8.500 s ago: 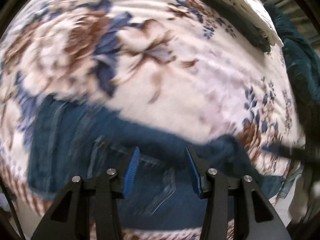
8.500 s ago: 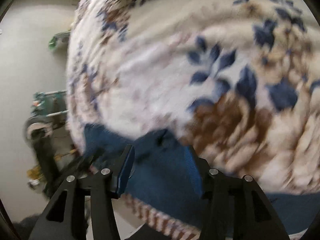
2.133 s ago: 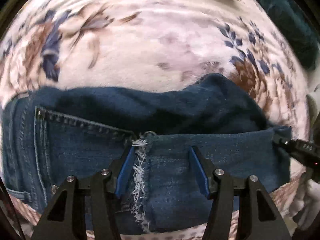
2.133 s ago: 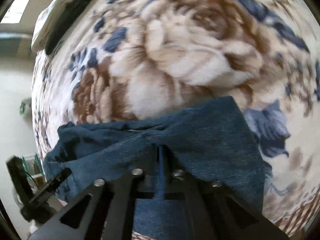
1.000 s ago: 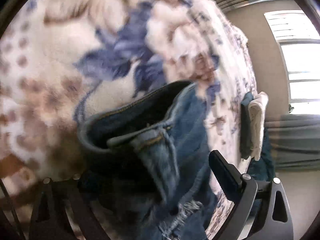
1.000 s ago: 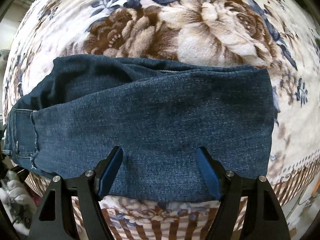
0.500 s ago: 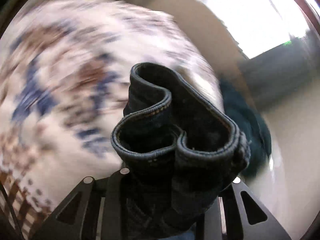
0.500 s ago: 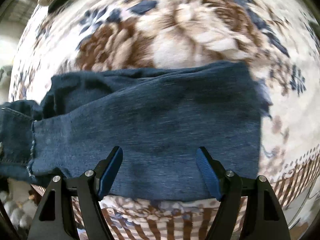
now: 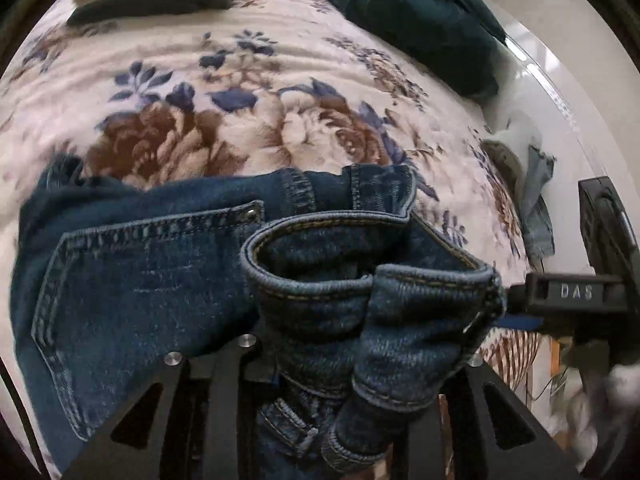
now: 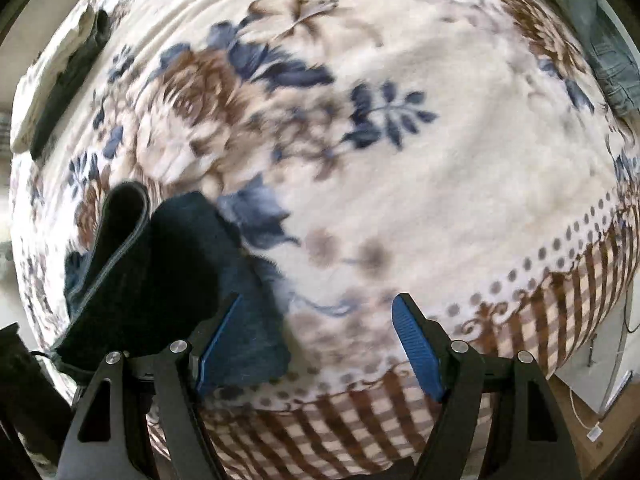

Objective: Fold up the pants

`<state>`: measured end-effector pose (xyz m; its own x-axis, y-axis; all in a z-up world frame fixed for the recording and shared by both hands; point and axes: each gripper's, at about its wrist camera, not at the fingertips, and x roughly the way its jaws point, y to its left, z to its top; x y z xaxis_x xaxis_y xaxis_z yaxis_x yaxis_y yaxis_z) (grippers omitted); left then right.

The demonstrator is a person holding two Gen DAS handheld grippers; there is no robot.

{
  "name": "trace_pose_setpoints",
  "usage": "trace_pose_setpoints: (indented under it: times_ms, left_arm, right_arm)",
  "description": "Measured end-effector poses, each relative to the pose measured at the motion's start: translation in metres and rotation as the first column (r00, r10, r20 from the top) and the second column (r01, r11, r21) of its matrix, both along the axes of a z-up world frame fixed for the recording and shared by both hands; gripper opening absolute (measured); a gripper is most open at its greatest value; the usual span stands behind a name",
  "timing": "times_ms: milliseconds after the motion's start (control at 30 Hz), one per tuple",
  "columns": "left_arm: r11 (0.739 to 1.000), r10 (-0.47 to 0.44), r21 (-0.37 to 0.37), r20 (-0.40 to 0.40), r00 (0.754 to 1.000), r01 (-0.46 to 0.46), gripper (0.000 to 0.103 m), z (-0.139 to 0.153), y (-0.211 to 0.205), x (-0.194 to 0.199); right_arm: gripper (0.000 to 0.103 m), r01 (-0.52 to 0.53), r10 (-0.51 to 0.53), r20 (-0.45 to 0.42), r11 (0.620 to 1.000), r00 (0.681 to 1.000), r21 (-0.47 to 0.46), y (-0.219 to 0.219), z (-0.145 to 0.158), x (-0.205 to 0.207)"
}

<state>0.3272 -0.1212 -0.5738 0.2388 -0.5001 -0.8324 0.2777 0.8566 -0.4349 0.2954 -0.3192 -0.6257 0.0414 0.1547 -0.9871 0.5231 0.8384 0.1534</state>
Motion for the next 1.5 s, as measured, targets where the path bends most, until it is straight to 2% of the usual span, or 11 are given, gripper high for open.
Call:
trace_pose_setpoints:
  times_ms: [67,167,233,433,767,800,900,933,1167,1333,1500]
  left_arm:
    - [0.999,-0.039,0.011,-0.007,0.999,0.039,0.048,0.014,-0.001,-0.001]
    - [0.998,-0.053,0.033,-0.032,0.998,0.054,0.06,0.031,0.007,-0.017]
    - [0.998,-0.054,-0.019,-0.055,0.997,0.053,0.102,0.045,0.02,-0.019]
    - [0.997,0.082,0.002,-0.071,0.994,-0.082,0.103,0.071,0.073,-0.025]
    - [0.919,0.384,0.148,-0.126,0.915,-0.365,0.103,0.033,0.168,-0.009]
    - [0.913,0.397,0.157,-0.126,0.909,-0.377,0.103,0.031,0.172,-0.009]
    - [0.9,0.424,0.173,-0.13,0.896,-0.401,0.103,0.028,0.18,-0.008]
    - [0.898,0.428,0.174,-0.133,0.894,-0.404,0.103,0.027,0.181,-0.007]
    - [0.911,0.411,0.121,-0.15,0.899,-0.395,0.103,0.025,0.17,0.005]
    - [0.932,0.363,0.078,-0.172,0.916,-0.355,0.103,0.02,0.145,0.012]
    - [0.953,0.3,0.024,-0.212,0.93,-0.302,0.103,0.008,0.119,0.014]
  right_arm:
    - [0.078,0.004,-0.006,0.041,0.999,0.999,0.048,-0.01,0.003,-0.002]
    - [0.078,0.013,-0.031,0.102,0.984,0.994,0.176,-0.02,0.009,-0.002]
    - [0.078,0.021,-0.062,0.139,0.961,0.988,0.275,-0.021,0.012,0.001]
    - [0.078,0.001,-0.096,0.167,0.87,0.981,0.493,0.011,0.0,0.01]
    - [0.085,-0.166,0.08,0.181,0.828,0.98,0.535,0.072,-0.046,0.032]
    - [0.082,-0.193,0.1,0.201,0.831,0.975,0.522,0.078,-0.047,0.034]
    - [0.031,-0.273,0.188,0.238,0.87,0.953,0.41,0.101,-0.036,0.04]
    - [0.025,-0.297,0.217,0.247,0.885,0.944,0.358,0.107,-0.024,0.04]
    - [0.02,-0.178,0.097,0.274,0.941,0.957,0.287,0.051,0.028,0.032]
    - [0.018,-0.11,0.073,0.178,0.972,0.981,0.208,0.002,-0.005,0.025]
    - [0.022,-0.104,0.075,0.119,0.961,0.99,0.258,-0.001,-0.038,0.031]
